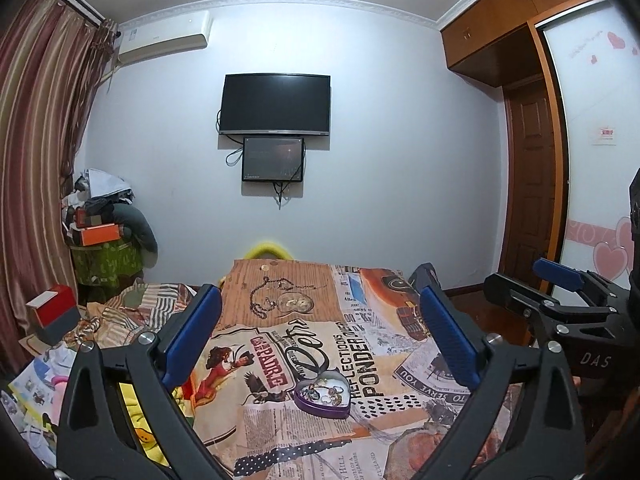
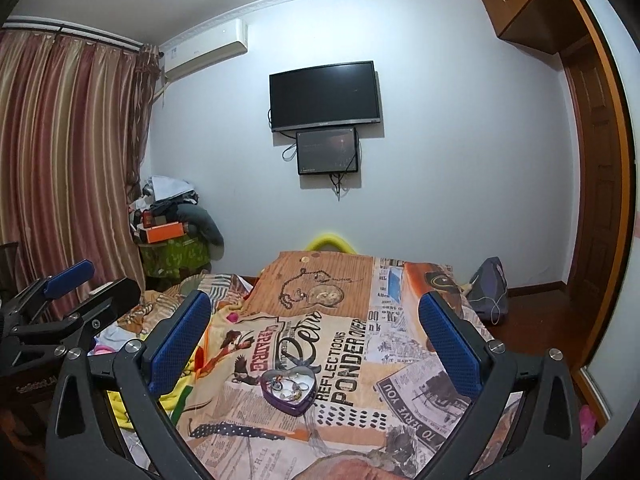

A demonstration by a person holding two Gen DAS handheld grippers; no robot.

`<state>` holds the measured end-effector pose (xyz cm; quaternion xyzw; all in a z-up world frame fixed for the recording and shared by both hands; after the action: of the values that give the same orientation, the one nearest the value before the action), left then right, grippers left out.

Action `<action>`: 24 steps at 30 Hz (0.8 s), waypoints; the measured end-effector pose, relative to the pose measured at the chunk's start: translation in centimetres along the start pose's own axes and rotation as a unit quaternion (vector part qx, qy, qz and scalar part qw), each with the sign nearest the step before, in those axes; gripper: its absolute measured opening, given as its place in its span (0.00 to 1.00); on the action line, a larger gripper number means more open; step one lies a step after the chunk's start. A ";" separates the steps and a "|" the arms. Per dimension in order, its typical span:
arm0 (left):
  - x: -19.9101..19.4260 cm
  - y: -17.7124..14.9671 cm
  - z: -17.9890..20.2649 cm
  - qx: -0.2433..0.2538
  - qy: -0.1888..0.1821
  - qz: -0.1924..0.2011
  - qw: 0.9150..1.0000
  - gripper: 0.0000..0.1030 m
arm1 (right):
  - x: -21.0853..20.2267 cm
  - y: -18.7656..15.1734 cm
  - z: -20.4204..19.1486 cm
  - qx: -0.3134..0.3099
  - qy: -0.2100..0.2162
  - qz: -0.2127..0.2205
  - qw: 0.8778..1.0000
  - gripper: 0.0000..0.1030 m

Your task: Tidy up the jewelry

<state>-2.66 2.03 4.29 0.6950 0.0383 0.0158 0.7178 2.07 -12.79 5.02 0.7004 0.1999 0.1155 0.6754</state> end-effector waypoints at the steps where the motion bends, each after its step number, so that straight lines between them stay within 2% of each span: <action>1: 0.1 -0.1 -0.1 -0.001 0.000 -0.002 1.000 0.97 | 0.1 0.0 0.0 0.000 0.001 -0.003 1.000 1.00; 24: 0.8 -0.6 -0.9 -0.009 0.010 -0.016 1.000 0.97 | -0.1 -0.2 0.4 0.009 0.003 -0.017 1.000 1.00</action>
<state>-1.92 2.95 3.65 0.6875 0.0563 0.0118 0.7239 2.14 -13.17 4.81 0.7025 0.2150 0.1046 0.6703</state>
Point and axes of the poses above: each gripper's, at about its wrist camera, not at the fingertips, and x roughly the way its jaws point, z to its right, y to its top, the point moved 4 cm from there along x, roughly the way its jaws point, and after that the axes turned 6 degrees about z, right-handed, at the moved point
